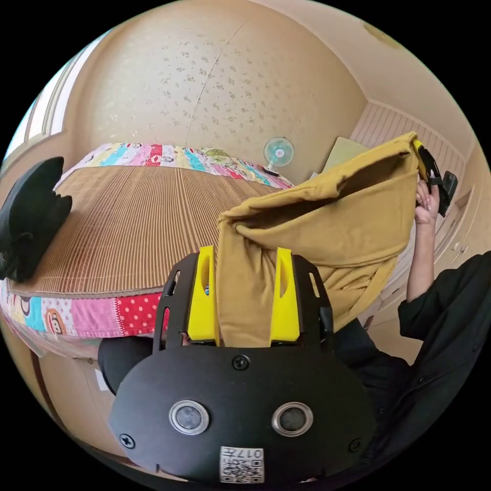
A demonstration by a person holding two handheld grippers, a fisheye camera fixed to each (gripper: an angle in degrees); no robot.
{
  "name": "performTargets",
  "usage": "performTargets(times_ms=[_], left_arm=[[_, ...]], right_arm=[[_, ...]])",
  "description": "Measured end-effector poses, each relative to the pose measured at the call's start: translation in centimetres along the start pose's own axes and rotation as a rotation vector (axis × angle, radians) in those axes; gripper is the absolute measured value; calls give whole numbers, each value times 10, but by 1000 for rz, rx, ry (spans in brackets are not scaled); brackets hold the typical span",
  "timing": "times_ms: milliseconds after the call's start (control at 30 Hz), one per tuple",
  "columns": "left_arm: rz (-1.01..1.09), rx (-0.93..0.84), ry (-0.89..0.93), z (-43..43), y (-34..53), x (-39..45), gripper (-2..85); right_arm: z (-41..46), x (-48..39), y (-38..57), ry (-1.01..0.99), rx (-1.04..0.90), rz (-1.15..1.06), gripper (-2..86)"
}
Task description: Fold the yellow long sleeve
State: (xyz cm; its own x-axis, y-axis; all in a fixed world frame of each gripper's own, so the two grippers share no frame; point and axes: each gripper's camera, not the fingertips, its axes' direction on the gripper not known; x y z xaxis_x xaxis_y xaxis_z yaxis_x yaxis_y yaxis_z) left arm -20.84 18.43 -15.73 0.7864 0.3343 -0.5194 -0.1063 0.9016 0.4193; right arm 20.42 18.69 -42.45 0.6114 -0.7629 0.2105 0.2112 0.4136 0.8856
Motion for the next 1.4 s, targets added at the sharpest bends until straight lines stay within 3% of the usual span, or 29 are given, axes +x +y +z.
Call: performTargets(times_ms=[100, 200, 333, 567, 667, 767, 867, 933, 1000, 1100, 1167, 1267, 1400], left_arm=[[70, 2, 42, -3, 7, 12, 161], [124, -100, 270, 17, 19, 22, 167], [127, -11, 539, 9, 42, 30, 145], [138, -105, 766, 32, 49, 70, 123], [113, -131, 615, 32, 52, 97, 31], [23, -89, 591, 20, 49, 79, 5], [-84, 72, 604, -17, 51, 31, -3], [-149, 293, 548, -69, 51, -7, -5], [-151, 376, 482, -105, 39, -22, -7], [-92, 490, 345, -165, 16, -23, -8], [-56, 578, 308, -202, 10, -16, -8], [40, 725, 242, -261, 8, 6, -8], [184, 881, 193, -325, -3, 35, -8]], right_arm=[[-23, 2, 2, -48, 77, 25, 26], [-34, 1, 6, -118, 135, 22, 25], [-59, 7, 4, -118, 216, 34, 26], [-88, 50, 12, -256, 343, 197, 27], [-101, 61, 19, -295, 378, 214, 29], [-123, 65, 25, -199, 372, 203, 29], [-149, 70, 33, -8, 327, 201, 30], [-159, 77, 39, 88, 272, 235, 31], [-156, 87, 44, 150, 178, 292, 33], [-139, 116, 55, 80, -40, 398, 36], [-133, 134, 71, -77, -133, 465, 34], [-143, 134, 88, -211, -45, 501, 31], [-150, 109, 72, -224, 97, 424, 28]])
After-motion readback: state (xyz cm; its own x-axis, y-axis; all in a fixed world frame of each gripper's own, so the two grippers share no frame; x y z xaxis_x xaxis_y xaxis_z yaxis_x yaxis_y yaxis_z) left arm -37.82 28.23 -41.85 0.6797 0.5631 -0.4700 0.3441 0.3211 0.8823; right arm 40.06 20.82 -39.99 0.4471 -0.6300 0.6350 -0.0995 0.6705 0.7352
